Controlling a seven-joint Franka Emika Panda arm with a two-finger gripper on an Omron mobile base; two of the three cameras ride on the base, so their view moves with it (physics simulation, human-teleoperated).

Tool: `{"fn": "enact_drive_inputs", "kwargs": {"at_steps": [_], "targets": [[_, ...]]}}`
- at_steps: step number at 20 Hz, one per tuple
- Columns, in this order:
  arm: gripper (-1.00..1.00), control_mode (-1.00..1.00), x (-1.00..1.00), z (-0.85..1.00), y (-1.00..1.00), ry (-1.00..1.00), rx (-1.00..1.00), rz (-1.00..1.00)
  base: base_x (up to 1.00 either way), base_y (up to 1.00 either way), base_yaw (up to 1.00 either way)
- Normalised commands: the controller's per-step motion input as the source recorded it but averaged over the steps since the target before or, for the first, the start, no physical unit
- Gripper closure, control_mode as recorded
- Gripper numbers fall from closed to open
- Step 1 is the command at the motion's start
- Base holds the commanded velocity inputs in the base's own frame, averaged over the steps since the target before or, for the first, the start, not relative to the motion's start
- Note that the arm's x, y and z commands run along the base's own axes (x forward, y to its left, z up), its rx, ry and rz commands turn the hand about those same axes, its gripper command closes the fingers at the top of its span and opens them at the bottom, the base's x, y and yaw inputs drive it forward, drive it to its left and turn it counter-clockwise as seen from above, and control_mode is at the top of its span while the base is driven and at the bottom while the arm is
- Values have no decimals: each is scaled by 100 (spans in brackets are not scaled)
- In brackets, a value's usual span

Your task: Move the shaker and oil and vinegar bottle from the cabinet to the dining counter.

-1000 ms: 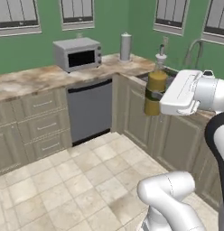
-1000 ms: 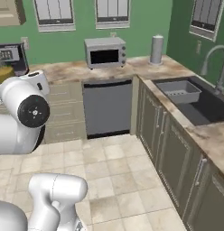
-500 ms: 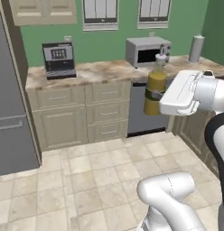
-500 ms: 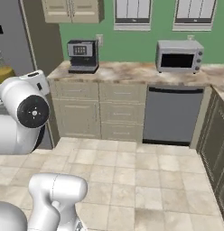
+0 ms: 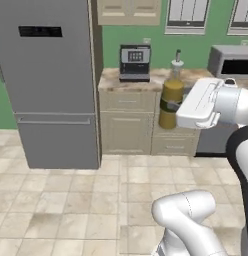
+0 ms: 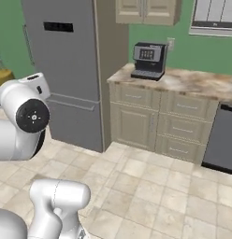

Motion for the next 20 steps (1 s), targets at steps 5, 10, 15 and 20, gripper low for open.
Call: {"fn": "enact_drive_inputs", "kwargs": {"at_steps": [5,10,15,20], "targets": [[100,100,0,0,0,0,0,0,52,0,34],[100,100,0,0,0,0,0,0,57,-2,24],[100,100,0,0,0,0,0,0,44,0,31],[100,100,0,0,0,0,0,0,20,0,39]]}}
